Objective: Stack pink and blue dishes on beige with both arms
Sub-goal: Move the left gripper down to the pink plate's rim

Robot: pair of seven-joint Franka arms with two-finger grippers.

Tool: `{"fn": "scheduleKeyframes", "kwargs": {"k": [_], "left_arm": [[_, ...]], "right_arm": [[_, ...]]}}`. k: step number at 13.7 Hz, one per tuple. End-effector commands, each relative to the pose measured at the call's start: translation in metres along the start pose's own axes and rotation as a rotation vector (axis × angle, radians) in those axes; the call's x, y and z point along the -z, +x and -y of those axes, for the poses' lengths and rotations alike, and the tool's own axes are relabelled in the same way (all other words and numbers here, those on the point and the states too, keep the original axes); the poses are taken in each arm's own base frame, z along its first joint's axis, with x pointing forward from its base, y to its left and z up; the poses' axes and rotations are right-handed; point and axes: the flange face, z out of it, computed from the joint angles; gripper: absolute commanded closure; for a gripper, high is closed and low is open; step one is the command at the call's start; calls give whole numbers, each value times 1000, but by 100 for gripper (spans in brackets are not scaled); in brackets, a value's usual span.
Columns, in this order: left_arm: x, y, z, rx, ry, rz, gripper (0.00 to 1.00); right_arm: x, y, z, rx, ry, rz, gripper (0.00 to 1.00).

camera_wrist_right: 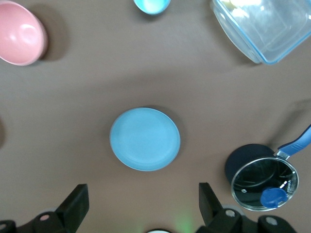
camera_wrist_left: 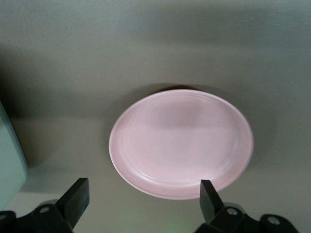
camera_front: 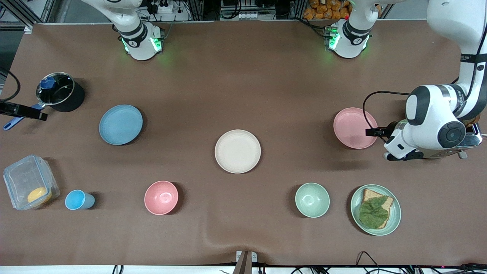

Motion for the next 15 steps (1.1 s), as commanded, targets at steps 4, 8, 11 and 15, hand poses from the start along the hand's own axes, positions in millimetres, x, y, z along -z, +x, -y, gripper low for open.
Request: {"fn": "scheduleKeyframes", "kwargs": {"k": [4,8,11,15], "left_arm": [[-60,-20,22,-49,59,-57,0],[-89,-18,30,-39,52,-50,21],[-112,-15,49,-8,40,-7,44],[-111,-15,49,-4,28,-8,100]], "right_arm": [[-112,30,-61,63,92,62,0],[-188,24,-88,120,146,41,0],[-251,15,-104,142,207,1,0],[-323,18,-123,132,316,37,0]]}}
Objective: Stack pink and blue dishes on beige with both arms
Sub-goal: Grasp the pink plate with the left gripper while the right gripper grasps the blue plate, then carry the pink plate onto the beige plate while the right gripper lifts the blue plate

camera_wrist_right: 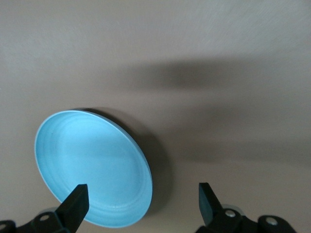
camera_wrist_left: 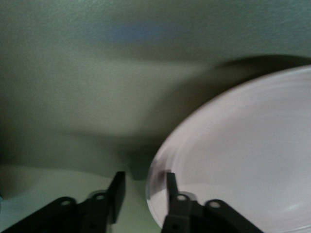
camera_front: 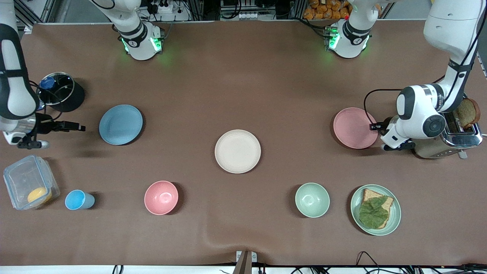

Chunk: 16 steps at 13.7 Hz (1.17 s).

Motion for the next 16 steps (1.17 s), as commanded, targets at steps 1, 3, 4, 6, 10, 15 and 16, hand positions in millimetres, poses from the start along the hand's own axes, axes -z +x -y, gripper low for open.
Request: {"fn": "scheduleKeyframes", "kwargs": {"k": [1,3,4,6,10,15,16], "left_arm": [[6,1,-3,-21,5,-16,100],[26,2,-11,-20,-9,-47,100],[46,4,-27,-32,-38,-78,100],[102,11,-81,-82,-93,-120,100],[191,21,-174,-91,-181,-114,100],[166,38,-341,-126,-205,-103,100],[160,38,-369,-122,-209,-103,100]], "right_arm": [[-31,2,-14,-5,73,12,0],[-52,5,-12,-11,101,36,0],[-59,6,-10,-10,110,47,0],[-65,4,-8,-8,116,60,0],[-78,8,8,67,124,96,19],[-85,8,17,282,161,130,85],[-85,11,22,330,157,131,91]]}}
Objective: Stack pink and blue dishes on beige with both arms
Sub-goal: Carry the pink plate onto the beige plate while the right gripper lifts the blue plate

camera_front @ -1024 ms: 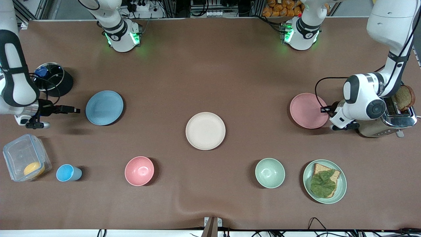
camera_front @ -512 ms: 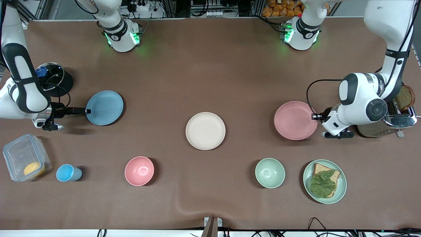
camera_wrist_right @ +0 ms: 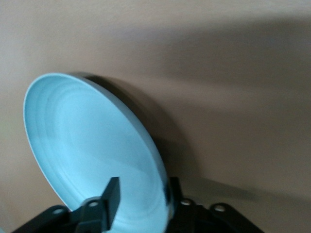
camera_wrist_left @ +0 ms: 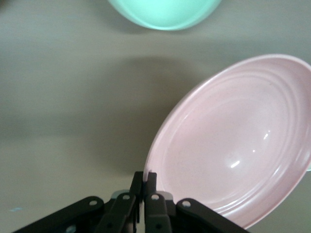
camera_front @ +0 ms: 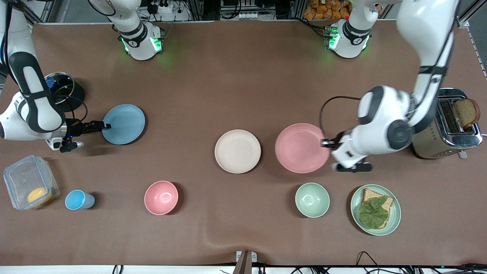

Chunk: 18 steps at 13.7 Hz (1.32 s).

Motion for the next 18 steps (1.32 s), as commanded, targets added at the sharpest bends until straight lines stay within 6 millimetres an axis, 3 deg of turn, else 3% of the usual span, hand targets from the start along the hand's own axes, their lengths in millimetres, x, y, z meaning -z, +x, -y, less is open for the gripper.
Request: {"fn": "scheduleKeyframes", "kwargs": {"k": [1,2,4,6,9,11,12,13,15,18], "left_arm": [[-37,18,-70,20,-33,1,100],[-49,19,-84,11,-52,-30,100],[-68,8,-119,-7,-105,-33,100],[-80,2,-140,-30,-136,-61,100],[-114,-19,-173,-87,-117,-45,100],[-116,-19,-173,-93,-104,-49,100],[-115,-20,-174,-92,-104,-50,63],[-115,-18,-172,-88,-103,-52,1],[-96,-13,-166,-83,-109,-77,0],[-67,11,-124,-97,-46,-135,0]], "right_arm": [[-2,10,8,112,4,3,92],[1,13,6,148,-4,4,100],[3,22,3,214,-20,9,100],[11,29,11,215,7,40,100],[43,43,33,152,63,97,100],[62,54,48,145,59,104,100],[69,58,55,126,57,110,100],[73,61,61,114,54,116,100],[80,69,74,97,49,126,100],[79,88,106,43,25,134,100]]}}
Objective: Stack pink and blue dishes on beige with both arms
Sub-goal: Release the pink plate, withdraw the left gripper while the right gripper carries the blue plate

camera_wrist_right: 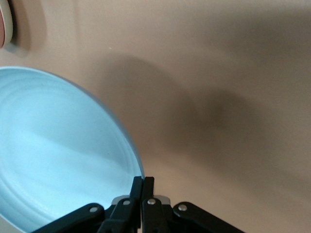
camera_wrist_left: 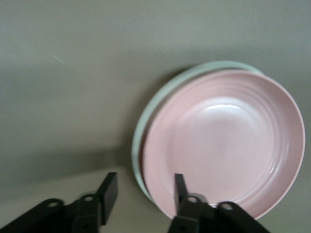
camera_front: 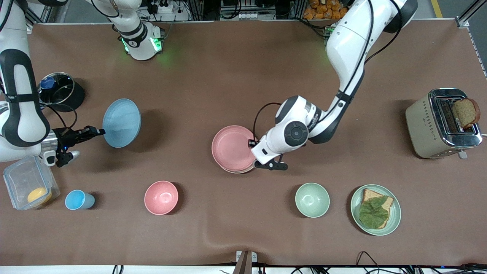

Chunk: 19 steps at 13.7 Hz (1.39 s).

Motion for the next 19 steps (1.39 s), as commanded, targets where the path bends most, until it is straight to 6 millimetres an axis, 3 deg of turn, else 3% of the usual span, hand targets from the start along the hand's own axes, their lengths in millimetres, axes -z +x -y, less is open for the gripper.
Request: {"fn": "scheduleKeyframes", "kwargs": {"k": [1,5,6,9,10,12,15,18,19], "left_arm": [[43,14,34,-7,55,-25,0],[93,16,58,-74,234,-77,0],[114,17,64,-80,262,-104,0],[183,24,119,-81,276,-114,0],[205,20,133,-93,284,-103,0],[247,2,141,-90,306,-76,0],[302,-28,136,-90,327,-88,0],[352,-42,167,-79,269,-112,0],[365,-42,190,-43,215,-111,0]], "right_arm": [[-1,27,32,-64,-21,26,100],[-21,75,108,-199,-55,30,100],[-31,88,128,-231,-39,30,100],[-67,130,188,-338,-57,8,100],[-80,143,205,-363,-78,-4,100],[-105,168,239,-409,-115,-42,100],[-137,185,276,-434,-76,-73,100],[-159,191,311,-424,-57,-75,100],[-170,191,322,-417,-51,-63,100]]}}
